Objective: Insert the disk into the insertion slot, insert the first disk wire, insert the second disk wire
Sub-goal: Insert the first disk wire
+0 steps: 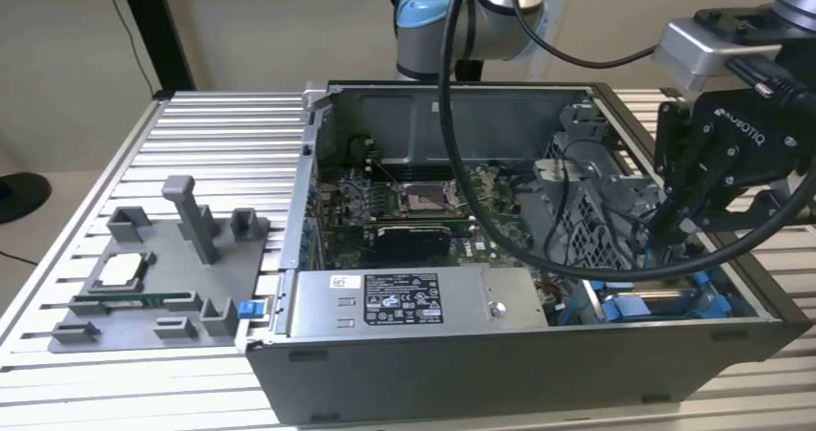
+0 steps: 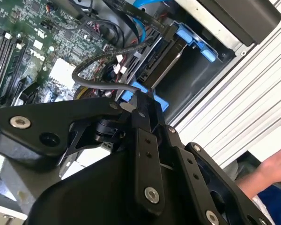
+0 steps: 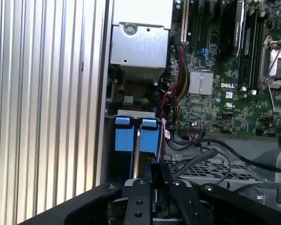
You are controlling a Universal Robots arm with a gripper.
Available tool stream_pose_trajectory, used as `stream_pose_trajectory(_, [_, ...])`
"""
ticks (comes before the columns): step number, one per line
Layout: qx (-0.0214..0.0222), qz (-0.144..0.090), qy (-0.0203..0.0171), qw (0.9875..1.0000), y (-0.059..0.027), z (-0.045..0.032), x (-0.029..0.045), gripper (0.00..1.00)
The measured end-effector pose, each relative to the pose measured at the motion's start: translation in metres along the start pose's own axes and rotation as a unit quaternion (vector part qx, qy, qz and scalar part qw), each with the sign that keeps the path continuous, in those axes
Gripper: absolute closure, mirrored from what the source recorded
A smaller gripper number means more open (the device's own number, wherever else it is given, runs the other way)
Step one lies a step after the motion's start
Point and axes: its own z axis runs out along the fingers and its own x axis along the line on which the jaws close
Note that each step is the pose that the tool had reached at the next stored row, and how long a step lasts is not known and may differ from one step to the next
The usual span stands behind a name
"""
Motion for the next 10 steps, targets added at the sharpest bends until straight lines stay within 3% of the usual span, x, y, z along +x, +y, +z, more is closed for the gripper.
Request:
stream_pose_trajectory(5, [-0.0019,0.000,-0.0001,1.0000,-0.0078,-0.0002,0.0009,1.00])
stream_pose_trajectory(10, [-0.0076,0.000,-0.0004,1.0000,-0.0191,-0.0004,0.0033,1.00])
